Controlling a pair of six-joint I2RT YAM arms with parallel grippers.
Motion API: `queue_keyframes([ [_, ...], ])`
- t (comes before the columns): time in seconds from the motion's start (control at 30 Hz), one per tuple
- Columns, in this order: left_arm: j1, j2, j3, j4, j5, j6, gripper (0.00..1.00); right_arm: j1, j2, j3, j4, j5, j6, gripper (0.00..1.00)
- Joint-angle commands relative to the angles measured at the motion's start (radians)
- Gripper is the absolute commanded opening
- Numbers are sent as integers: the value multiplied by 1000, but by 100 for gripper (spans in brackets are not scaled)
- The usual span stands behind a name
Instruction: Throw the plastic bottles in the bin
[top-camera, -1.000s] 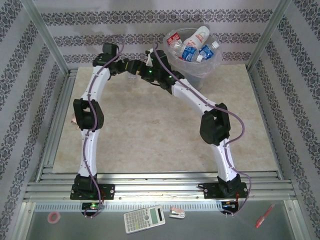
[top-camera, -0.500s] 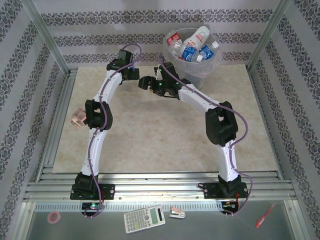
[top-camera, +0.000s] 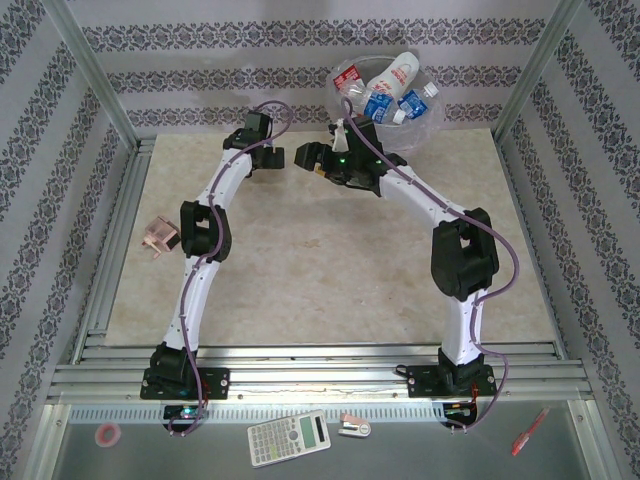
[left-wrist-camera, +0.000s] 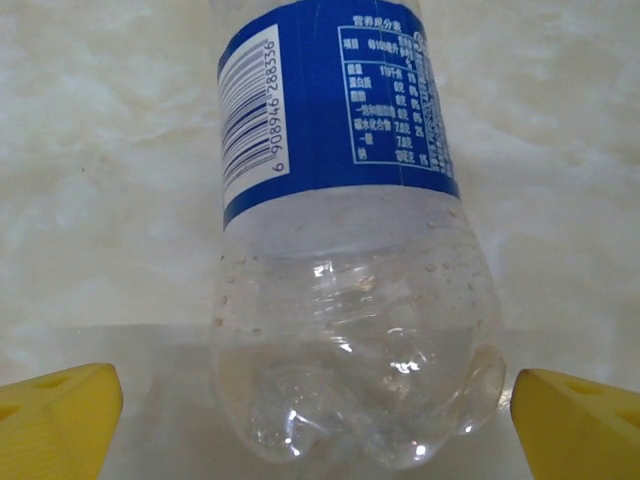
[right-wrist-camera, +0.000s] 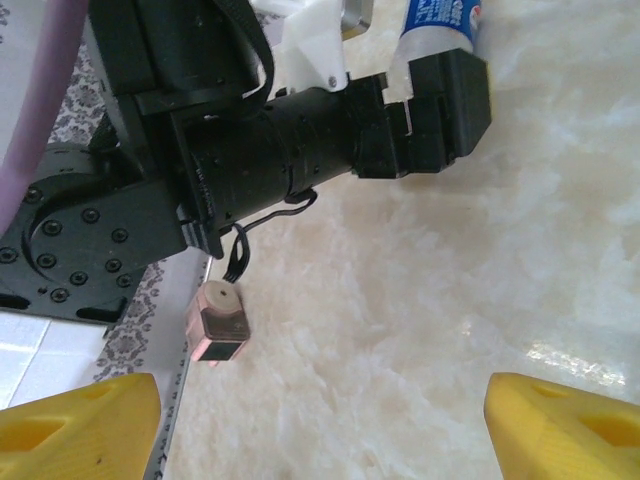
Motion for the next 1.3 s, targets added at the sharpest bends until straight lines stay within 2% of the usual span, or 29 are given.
queue_keyframes([
  [0.0, -9, 41, 55, 61, -21, -22, 100, -8, -37, -22, 32, -56, -21, 85],
  [0.17, -6, 52, 67, 110, -25, -27, 100, -19, -32, -26, 40, -85, -16, 85],
  [0.43, 2, 85, 76, 157, 25, -67, 89, -48, -45, -56, 46, -91, -14, 85],
  [0.6, 11, 89, 79, 171, 30, -87, 75, -53, -67, -77, 48, -96, -25, 85],
  [0.73, 18, 70, 79, 146, 30, -90, 58, -53, -87, -94, 44, -95, -24, 85],
  [0.93, 19, -6, 37, 92, 56, -49, 43, -50, -110, -125, 48, -81, -11, 84],
  [1.03, 10, -101, -92, 108, 65, -26, 39, -44, -118, -131, 37, -63, -8, 83],
  [1.1, -2, -224, -288, 212, 79, -4, 38, -42, -127, -127, 15, -44, -10, 83],
  [1.2, -14, -469, -677, 478, 126, -1, 38, -41, -148, -130, -15, -5, -8, 83],
  [1.27, -13, -612, -871, 572, 154, -12, 38, -43, -168, -134, -42, 17, 4, 83],
])
